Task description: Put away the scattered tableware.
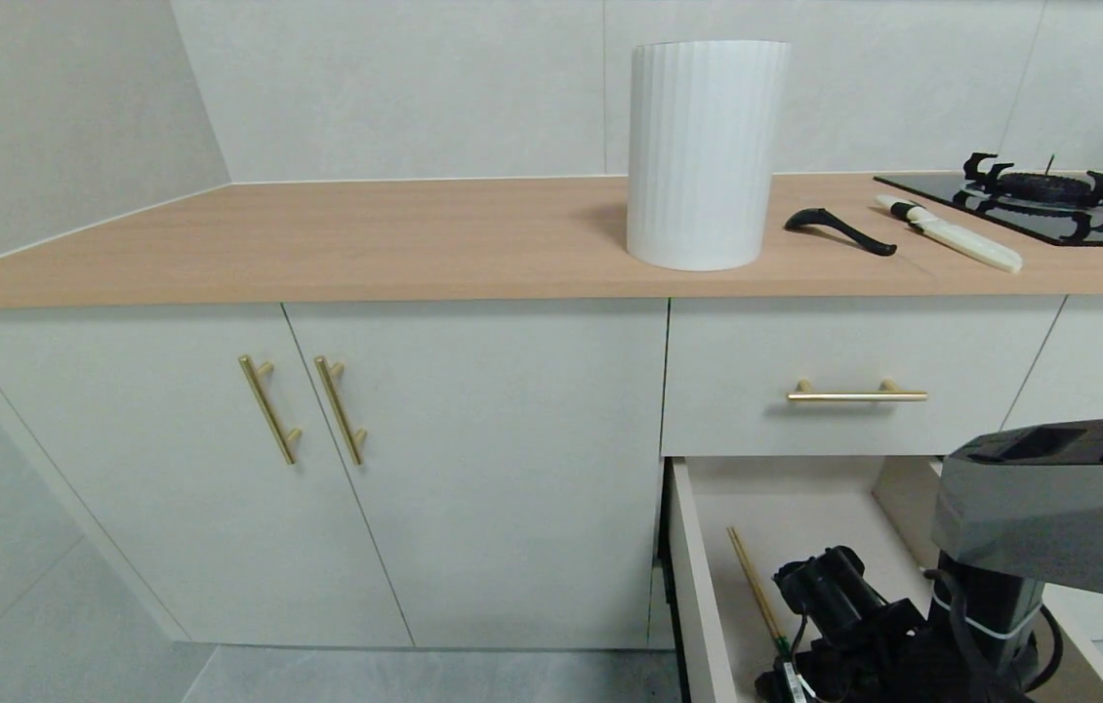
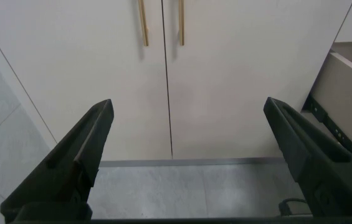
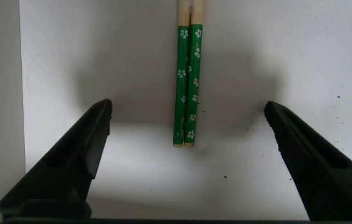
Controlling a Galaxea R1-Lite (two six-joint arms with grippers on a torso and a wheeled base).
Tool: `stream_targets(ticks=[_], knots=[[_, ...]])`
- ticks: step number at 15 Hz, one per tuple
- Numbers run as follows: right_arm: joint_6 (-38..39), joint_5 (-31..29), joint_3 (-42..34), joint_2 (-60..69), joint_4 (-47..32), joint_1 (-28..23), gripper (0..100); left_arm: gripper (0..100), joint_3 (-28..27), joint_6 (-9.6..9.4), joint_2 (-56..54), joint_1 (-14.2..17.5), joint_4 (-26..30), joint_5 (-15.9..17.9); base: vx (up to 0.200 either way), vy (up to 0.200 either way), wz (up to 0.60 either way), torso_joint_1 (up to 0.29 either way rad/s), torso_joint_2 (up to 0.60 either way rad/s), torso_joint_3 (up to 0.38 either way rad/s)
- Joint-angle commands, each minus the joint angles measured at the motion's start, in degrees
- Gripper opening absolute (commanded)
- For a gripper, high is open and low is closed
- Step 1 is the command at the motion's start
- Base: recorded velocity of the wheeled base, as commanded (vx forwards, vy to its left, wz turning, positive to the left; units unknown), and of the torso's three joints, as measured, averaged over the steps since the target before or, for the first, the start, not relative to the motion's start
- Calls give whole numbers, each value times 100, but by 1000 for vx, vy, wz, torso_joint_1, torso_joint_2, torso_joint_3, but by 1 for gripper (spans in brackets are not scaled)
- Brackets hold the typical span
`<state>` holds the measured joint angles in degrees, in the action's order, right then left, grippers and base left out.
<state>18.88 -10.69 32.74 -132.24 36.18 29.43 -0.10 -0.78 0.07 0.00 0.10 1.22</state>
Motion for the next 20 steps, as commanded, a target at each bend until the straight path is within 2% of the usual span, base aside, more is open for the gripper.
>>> stream_targets(ticks=[1,4,6,9,10,15,20], knots=[[-7,-153,-14,366,-6,-7,100,100,1,-1,1,0,-1,1,0,0,0,0,0,0],[-245,-223,-418,1561,-59,-122,100,100,1,-1,1,0,-1,1,0,0,0,0,0,0],[-878,-240,-603,2308,-59,-376,100,100,1,-1,1,0,-10,1,0,0,0,0,0,0],[-1036,-240,-646,3222,-67,-684,100,100,1,-1,1,0,-1,1,0,0,0,0,0,0],[-1308,-240,-682,3627,-67,-851,100,100,1,-1,1,0,-1,1,0,0,0,0,0,0],[-1581,-232,-708,4462,-67,-1009,100,100,1,-1,1,0,-1,1,0,0,0,0,0,0],[-1756,-232,-708,4629,-67,-1176,100,100,1,-1,1,0,-1,1,0,0,0,7,-32,-22]])
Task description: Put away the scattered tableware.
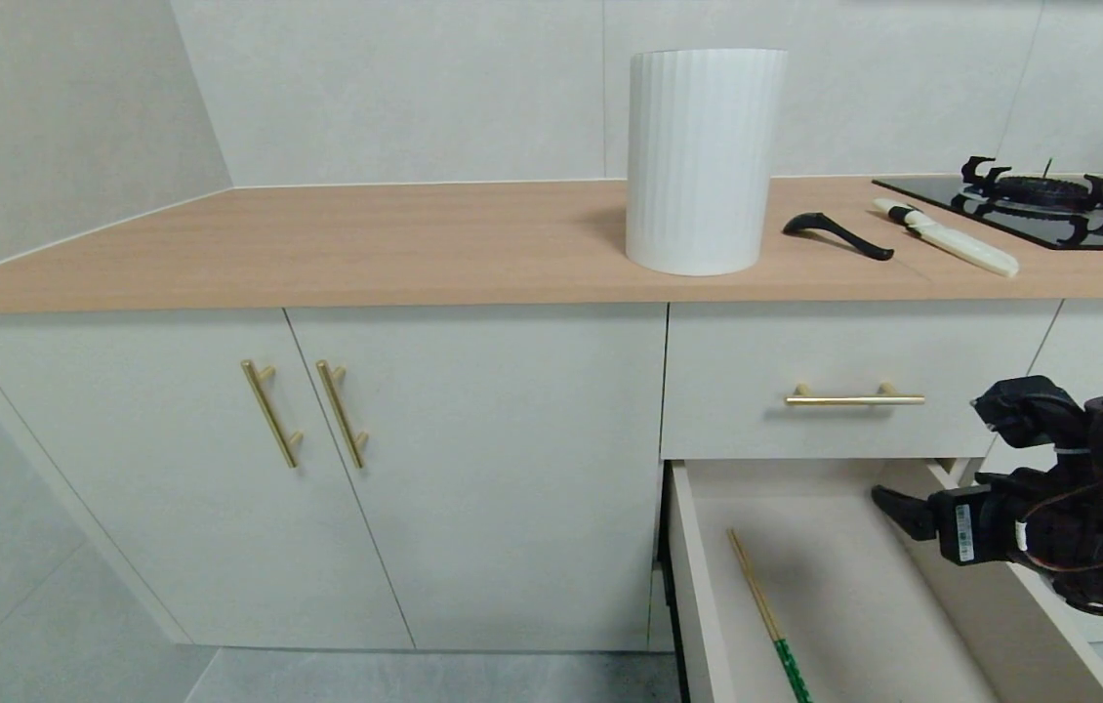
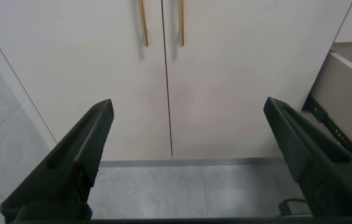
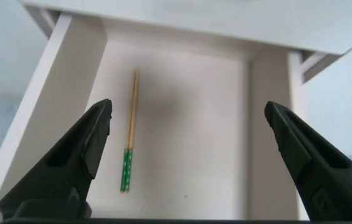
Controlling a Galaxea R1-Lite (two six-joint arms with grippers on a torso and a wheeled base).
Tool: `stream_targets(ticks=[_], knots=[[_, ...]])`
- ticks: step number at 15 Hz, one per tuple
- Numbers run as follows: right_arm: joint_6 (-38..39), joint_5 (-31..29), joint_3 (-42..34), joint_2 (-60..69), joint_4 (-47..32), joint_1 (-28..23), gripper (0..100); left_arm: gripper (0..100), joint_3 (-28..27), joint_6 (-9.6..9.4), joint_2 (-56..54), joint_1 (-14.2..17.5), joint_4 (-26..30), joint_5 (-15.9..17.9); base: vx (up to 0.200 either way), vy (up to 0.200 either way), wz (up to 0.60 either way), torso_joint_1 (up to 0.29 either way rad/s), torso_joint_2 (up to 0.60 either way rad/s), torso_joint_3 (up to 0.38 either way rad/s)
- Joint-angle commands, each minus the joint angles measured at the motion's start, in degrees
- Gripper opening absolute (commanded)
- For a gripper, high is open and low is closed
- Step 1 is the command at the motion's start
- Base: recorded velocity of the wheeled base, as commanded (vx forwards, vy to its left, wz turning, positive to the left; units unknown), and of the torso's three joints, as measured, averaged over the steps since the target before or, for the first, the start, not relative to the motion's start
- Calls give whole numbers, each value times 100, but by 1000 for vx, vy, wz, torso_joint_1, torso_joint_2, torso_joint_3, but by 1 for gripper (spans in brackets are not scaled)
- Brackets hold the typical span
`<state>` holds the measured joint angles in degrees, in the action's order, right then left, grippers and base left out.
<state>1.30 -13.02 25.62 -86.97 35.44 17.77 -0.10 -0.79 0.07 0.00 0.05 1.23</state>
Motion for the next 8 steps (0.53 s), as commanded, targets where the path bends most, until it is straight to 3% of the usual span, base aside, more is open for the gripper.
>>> stream_targets(ticks=[1,3,8], knots=[[-16,1,-5,110,7,-11,100,100,1,0,1,0,4,0,0,0,0,66,-281,-207],[-25,1,-5,119,7,-11,100,100,1,0,1,0,4,0,0,0,0,29,-222,-263],[-25,1,-14,119,7,-11,100,100,1,0,1,0,4,0,0,0,0,173,-494,-294]])
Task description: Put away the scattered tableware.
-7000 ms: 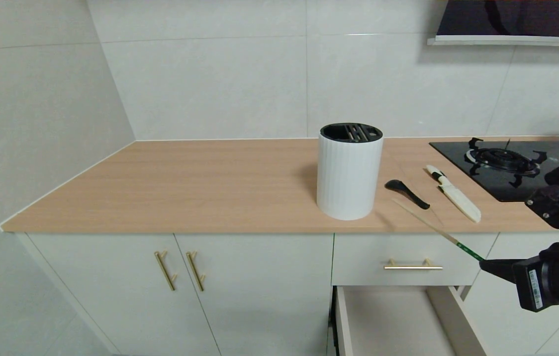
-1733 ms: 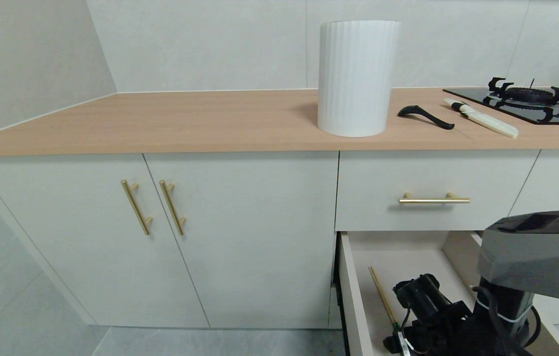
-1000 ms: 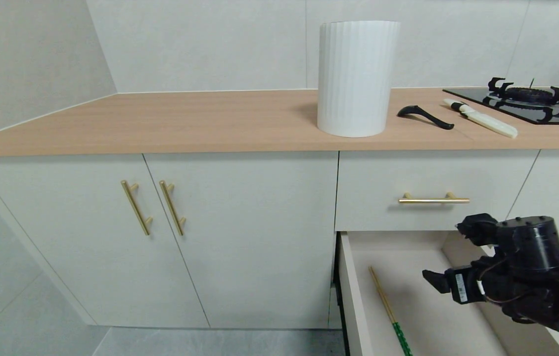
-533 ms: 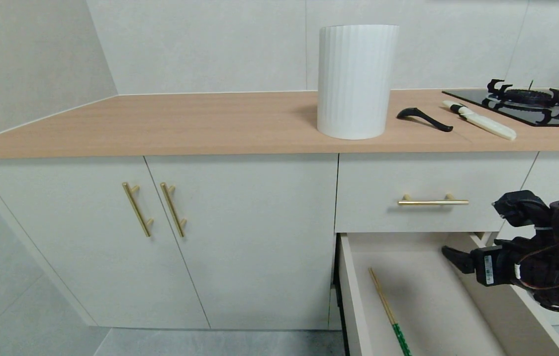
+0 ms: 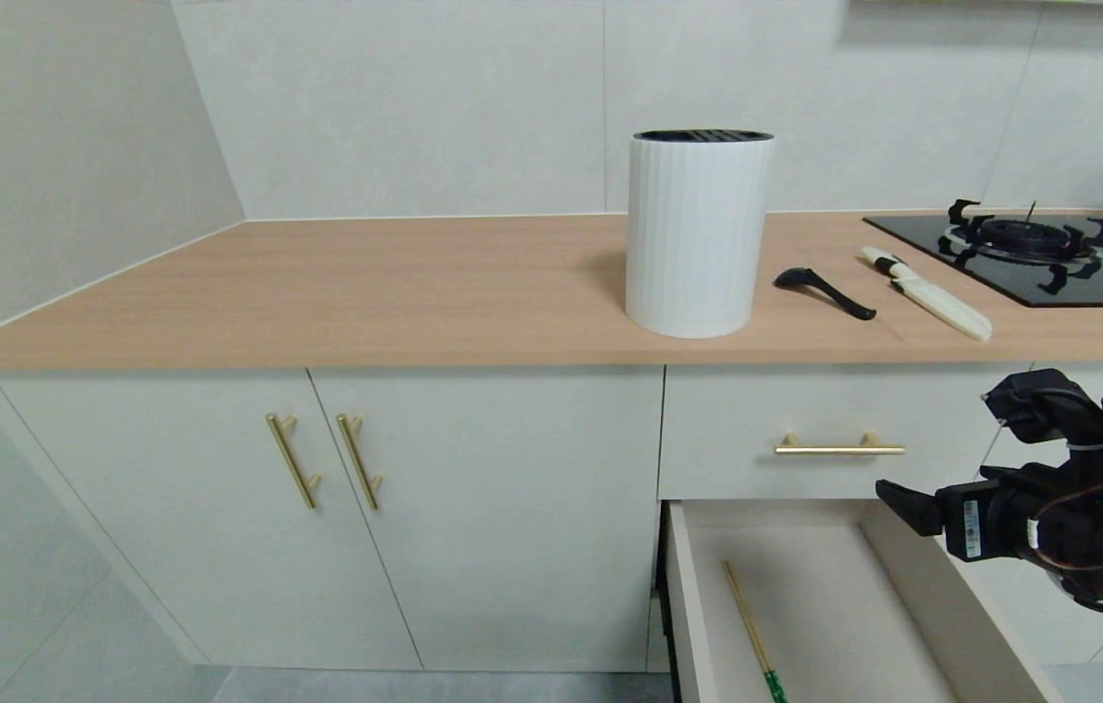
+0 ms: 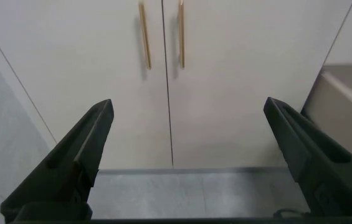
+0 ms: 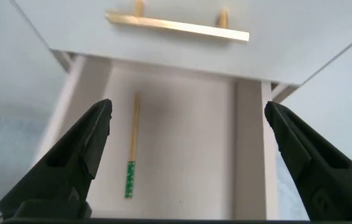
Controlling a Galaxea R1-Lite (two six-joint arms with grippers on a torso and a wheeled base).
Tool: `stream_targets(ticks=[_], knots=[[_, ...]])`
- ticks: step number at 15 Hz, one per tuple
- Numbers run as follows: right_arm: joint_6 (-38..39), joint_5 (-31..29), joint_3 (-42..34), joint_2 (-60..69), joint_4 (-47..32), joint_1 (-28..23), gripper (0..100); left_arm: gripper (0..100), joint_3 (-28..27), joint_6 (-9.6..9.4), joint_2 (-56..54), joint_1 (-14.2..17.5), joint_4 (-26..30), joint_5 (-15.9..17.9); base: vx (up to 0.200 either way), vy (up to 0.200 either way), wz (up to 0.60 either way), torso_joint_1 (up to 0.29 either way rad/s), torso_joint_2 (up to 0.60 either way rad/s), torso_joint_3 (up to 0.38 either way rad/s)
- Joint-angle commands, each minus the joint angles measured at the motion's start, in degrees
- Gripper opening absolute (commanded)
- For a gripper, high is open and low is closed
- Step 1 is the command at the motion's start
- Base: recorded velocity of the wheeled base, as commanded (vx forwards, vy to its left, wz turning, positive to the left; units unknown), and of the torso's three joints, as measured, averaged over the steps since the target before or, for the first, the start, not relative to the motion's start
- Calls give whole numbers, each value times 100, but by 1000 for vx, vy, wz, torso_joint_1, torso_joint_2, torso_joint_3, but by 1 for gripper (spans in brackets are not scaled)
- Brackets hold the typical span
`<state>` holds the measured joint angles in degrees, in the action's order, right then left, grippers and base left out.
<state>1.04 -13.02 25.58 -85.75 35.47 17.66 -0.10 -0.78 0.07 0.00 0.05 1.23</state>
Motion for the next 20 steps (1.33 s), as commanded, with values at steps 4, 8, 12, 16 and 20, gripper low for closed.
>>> stream_targets(ticks=[4,8,12,16,20], knots=[[2,1,-9,-3,3,0,100,100,1,-1,1,0,4,0,0,0,0,182,-465,-285],[2,1,-9,6,3,0,100,100,1,-1,1,0,4,0,0,0,0,200,-471,-286],[2,1,-18,6,3,0,100,100,1,-1,1,0,-5,0,0,0,0,221,-496,-281],[-7,10,-26,-21,3,0,100,100,1,-1,1,0,4,0,0,0,0,234,-518,-287],[-7,10,-26,-21,3,0,100,100,1,-1,1,0,4,0,0,0,0,102,-220,-118]])
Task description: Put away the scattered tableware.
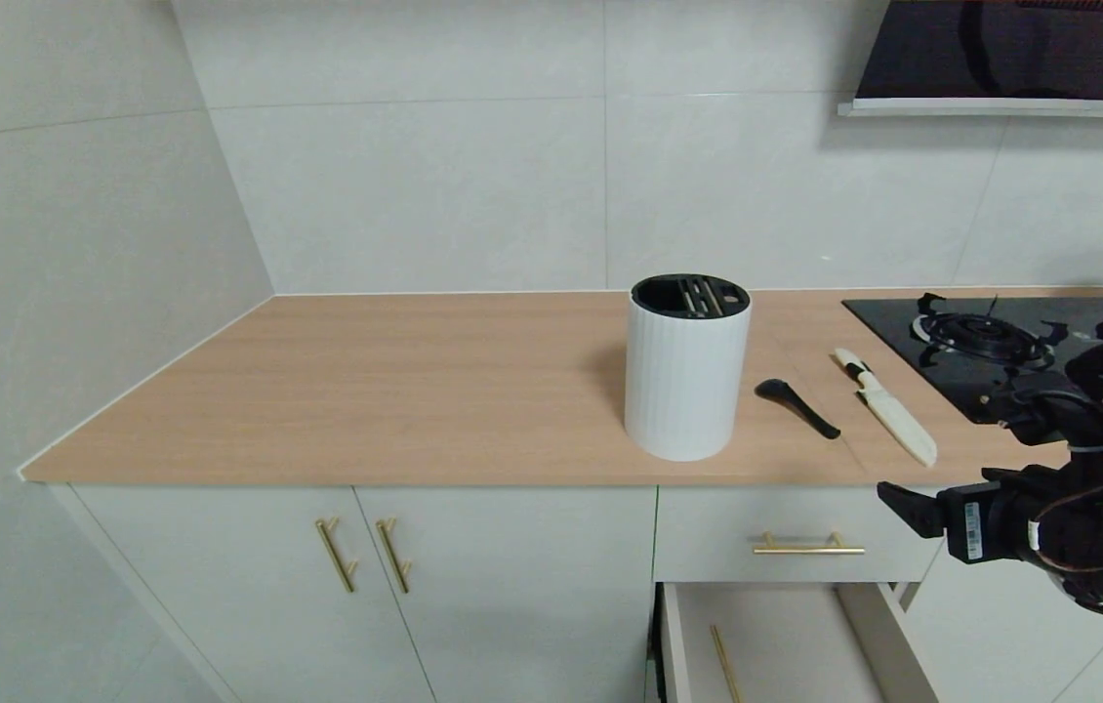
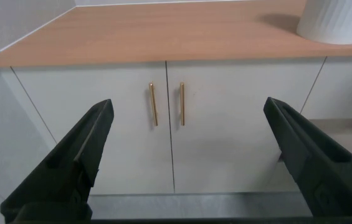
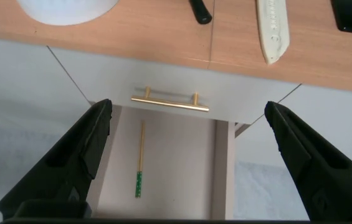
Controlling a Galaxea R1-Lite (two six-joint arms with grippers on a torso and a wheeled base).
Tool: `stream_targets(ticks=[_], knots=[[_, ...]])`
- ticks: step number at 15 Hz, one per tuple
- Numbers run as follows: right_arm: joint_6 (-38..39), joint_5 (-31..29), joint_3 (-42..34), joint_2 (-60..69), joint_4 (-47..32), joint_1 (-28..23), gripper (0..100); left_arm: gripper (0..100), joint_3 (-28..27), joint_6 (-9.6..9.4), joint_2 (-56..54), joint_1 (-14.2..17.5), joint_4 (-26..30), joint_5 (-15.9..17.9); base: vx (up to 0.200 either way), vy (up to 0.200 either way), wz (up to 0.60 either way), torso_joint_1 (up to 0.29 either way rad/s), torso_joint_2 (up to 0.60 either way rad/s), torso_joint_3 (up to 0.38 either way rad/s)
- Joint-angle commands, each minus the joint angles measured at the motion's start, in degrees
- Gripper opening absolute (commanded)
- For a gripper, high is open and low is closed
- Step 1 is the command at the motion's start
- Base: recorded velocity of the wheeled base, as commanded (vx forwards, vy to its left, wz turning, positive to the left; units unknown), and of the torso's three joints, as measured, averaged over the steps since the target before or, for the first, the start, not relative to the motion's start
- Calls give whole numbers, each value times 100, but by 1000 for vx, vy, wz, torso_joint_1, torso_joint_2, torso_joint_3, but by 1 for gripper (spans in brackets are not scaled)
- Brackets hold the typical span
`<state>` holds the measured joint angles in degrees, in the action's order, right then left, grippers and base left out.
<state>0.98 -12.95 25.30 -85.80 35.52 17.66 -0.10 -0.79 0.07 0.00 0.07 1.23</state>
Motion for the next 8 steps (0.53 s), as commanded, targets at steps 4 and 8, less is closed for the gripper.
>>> stream_targets(ticks=[4,8], knots=[[-106,3,-7,-16,-2,0,100,100,1,0,1,0,-7,0,0,0,0,0,0,0],[-106,187,327,-139,16,-105,100,100,1,0,1,0,1,0,0,0,0,0,0,0]])
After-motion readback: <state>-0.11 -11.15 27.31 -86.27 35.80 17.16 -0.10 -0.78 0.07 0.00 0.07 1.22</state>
